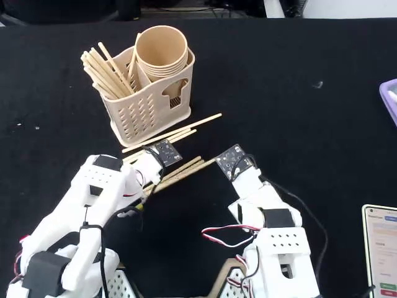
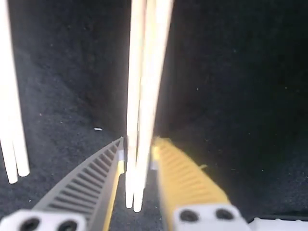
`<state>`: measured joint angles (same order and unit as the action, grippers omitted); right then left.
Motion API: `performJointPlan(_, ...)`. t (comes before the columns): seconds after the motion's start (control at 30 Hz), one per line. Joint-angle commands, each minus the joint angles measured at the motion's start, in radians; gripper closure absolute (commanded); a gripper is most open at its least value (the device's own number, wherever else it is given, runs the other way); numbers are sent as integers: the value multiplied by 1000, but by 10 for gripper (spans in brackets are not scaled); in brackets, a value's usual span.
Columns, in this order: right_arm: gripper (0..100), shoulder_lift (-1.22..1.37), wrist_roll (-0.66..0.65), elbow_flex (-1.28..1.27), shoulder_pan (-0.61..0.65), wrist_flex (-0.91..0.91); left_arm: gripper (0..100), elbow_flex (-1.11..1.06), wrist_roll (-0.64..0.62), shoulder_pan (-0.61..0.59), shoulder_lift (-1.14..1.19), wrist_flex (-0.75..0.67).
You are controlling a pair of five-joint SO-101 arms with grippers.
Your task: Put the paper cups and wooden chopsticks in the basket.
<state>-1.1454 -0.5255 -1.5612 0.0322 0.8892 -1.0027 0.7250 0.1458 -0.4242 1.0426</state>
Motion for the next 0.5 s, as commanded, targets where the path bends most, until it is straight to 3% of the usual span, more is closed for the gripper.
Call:
performJointPlan(0.0, 744, -22, -2, 4, -12, -17, 845, 27, 8, 10, -29, 5)
performJointPlan(0.27, 744, -22, -2, 4, -12, -17, 845, 67, 2, 13, -28, 2)
performJointPlan(0.47, 744, -22, -2, 4, -12, -17, 845, -24, -26, 10, -3, -183)
